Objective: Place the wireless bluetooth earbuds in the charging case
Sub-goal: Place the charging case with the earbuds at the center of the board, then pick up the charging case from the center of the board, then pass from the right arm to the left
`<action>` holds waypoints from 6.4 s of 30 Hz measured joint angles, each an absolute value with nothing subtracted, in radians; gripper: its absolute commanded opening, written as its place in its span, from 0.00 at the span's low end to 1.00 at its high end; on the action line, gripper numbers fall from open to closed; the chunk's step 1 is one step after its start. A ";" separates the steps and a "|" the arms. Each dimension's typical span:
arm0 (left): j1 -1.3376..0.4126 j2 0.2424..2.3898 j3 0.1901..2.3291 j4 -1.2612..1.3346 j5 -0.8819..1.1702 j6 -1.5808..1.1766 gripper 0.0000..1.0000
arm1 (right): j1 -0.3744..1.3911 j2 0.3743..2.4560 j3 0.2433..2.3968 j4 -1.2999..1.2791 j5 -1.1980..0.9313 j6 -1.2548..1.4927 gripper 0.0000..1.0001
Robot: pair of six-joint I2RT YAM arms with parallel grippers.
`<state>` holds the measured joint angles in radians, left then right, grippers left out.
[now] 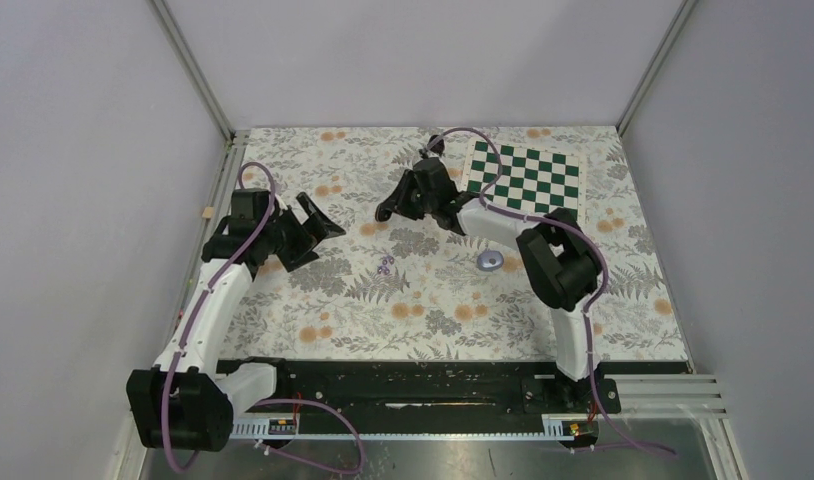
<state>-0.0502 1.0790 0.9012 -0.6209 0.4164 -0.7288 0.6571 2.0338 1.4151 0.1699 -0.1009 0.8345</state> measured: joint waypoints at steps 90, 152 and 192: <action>-0.438 1.349 0.945 -0.513 0.434 -0.651 0.99 | 0.434 1.493 0.757 -0.123 -0.112 0.897 0.89; -0.445 1.374 0.731 0.112 0.655 -0.820 0.54 | 0.552 1.590 0.984 0.035 -0.474 1.079 0.25; -0.445 1.341 0.710 0.270 0.762 -0.977 0.00 | 0.438 1.440 0.775 0.345 -0.576 1.216 0.81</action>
